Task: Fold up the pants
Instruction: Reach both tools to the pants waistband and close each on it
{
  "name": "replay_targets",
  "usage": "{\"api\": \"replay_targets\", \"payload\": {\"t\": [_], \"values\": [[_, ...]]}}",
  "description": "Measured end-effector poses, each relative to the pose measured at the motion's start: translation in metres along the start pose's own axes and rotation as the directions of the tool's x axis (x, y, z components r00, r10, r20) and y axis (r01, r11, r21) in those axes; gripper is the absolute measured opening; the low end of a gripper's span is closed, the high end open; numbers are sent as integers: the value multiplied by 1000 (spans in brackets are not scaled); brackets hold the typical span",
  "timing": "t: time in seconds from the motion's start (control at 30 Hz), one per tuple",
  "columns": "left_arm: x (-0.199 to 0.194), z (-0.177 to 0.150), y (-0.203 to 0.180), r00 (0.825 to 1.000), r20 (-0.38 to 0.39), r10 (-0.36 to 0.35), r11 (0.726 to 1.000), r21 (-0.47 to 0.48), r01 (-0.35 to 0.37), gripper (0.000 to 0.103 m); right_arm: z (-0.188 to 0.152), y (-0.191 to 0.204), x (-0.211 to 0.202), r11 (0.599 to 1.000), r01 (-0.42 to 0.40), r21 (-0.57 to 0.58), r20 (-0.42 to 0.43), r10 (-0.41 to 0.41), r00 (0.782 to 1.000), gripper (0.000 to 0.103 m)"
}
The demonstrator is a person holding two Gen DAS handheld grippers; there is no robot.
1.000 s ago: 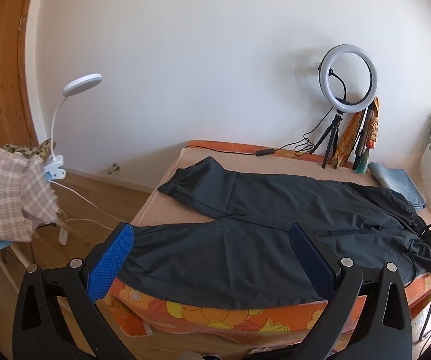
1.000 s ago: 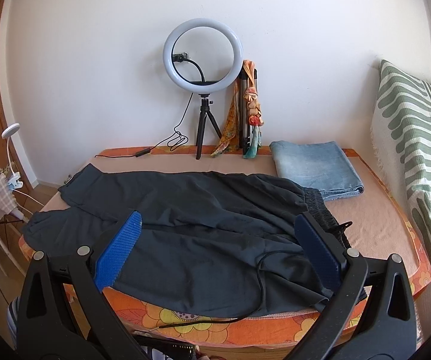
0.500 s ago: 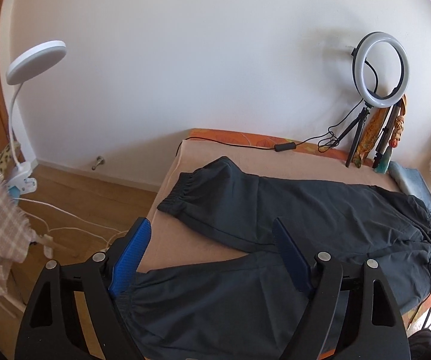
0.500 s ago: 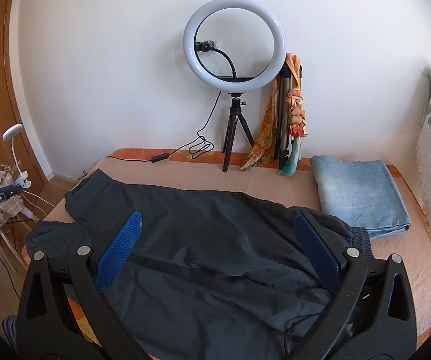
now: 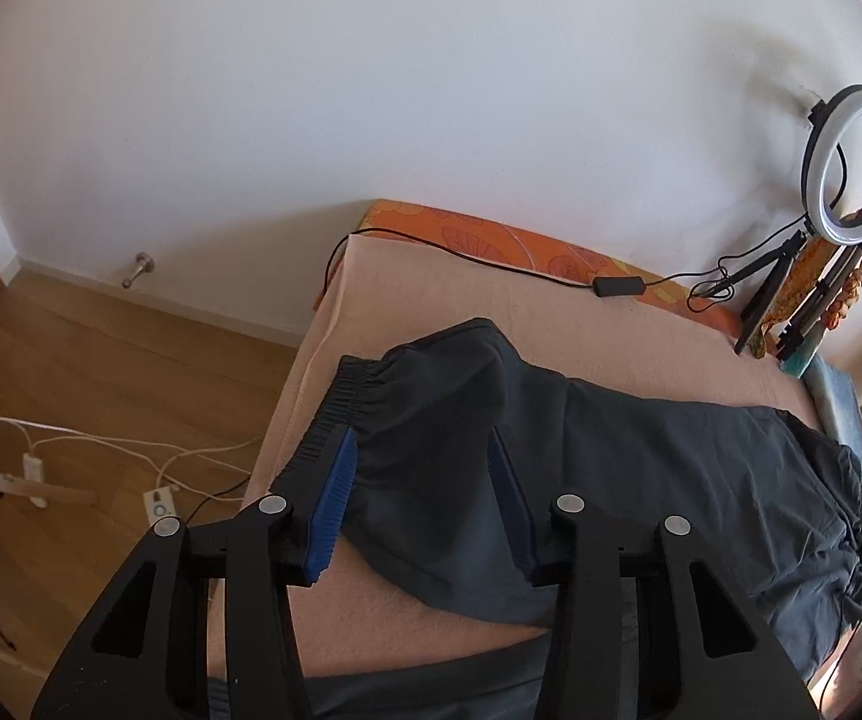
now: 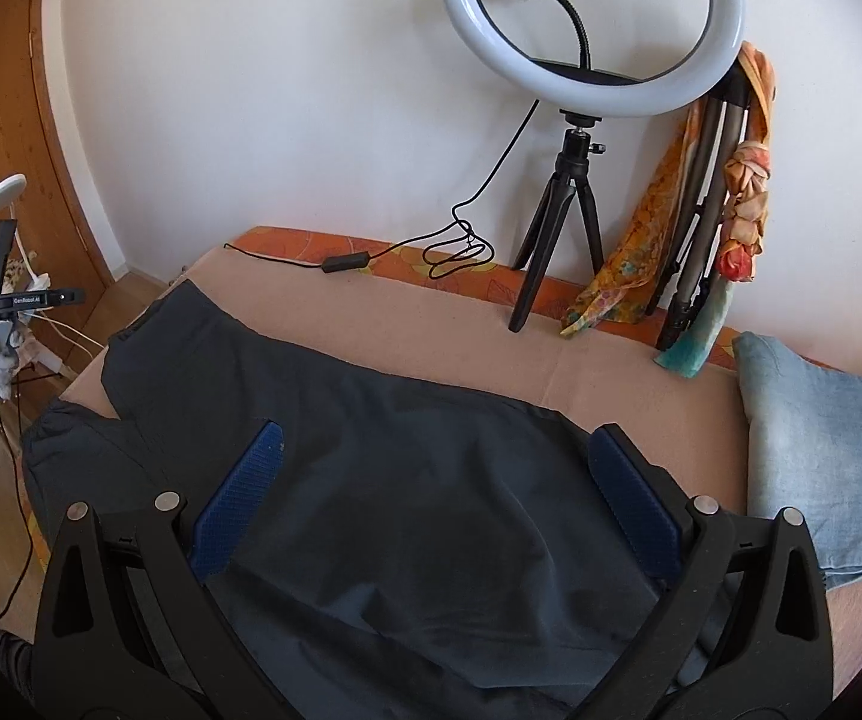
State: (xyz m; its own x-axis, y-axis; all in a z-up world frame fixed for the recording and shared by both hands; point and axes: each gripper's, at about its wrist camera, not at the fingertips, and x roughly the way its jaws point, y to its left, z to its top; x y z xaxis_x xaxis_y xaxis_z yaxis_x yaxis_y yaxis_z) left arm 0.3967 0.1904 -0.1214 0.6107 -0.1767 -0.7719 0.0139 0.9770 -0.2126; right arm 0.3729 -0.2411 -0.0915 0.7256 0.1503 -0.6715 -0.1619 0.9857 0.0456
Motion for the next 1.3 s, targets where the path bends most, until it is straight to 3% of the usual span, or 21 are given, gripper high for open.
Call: {"api": "replay_targets", "payload": {"t": [0.23,0.4,0.63,0.73,0.87,1.0,1.23,1.3], "values": [[60,23,6,996,-85,25,1000,20,-23,43,21,4,81,996,-66,-52,-107,60,992,103],[93,34,9,991,-128,31,999,11,-30,43,23,19,132,987,-86,-139,-183,60,981,103],[127,39,17,978,-163,130,991,47,-124,45,19,22,175,977,-128,-172,-253,81,964,103],[137,36,17,972,-190,140,990,57,-131,46,19,19,186,975,-153,-159,-266,107,958,103],[140,31,9,965,-168,202,974,133,-181,46,15,16,205,975,-152,-165,-299,98,949,103],[139,30,4,964,-135,231,963,175,-206,28,9,15,218,972,-153,-179,-328,87,941,103],[132,26,3,971,-84,225,958,199,-205,24,6,10,223,971,-158,-178,-332,91,939,103],[125,28,6,978,-61,200,965,183,-186,24,5,11,220,971,-157,-182,-323,92,942,95]]}}
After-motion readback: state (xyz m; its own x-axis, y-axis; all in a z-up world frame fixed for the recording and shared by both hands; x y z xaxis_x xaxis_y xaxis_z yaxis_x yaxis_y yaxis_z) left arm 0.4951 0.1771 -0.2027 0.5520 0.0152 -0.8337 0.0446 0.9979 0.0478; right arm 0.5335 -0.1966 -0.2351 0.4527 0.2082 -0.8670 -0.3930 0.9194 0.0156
